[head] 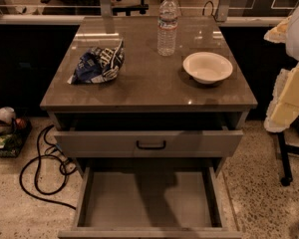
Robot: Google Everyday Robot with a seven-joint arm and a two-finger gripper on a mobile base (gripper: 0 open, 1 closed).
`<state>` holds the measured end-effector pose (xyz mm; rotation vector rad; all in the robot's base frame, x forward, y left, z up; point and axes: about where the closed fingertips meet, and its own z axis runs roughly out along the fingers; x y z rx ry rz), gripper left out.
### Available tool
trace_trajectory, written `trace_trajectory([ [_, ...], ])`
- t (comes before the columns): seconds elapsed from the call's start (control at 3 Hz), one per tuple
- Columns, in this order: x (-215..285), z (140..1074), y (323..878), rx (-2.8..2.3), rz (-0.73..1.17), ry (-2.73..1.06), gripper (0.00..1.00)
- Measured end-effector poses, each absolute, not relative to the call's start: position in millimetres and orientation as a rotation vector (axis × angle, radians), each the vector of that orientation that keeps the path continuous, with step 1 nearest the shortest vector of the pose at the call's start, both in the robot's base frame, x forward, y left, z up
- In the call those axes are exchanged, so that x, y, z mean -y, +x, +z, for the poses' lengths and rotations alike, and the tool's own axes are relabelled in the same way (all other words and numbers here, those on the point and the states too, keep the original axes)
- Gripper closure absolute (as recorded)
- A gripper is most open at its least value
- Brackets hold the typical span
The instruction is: Close middle drawer
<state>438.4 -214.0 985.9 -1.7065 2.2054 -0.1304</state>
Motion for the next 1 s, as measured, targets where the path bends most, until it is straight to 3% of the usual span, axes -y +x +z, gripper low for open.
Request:
trace_trajectory([
  [1.0,188,927,427,-2.159,-0.112,-1.728,0.00],
])
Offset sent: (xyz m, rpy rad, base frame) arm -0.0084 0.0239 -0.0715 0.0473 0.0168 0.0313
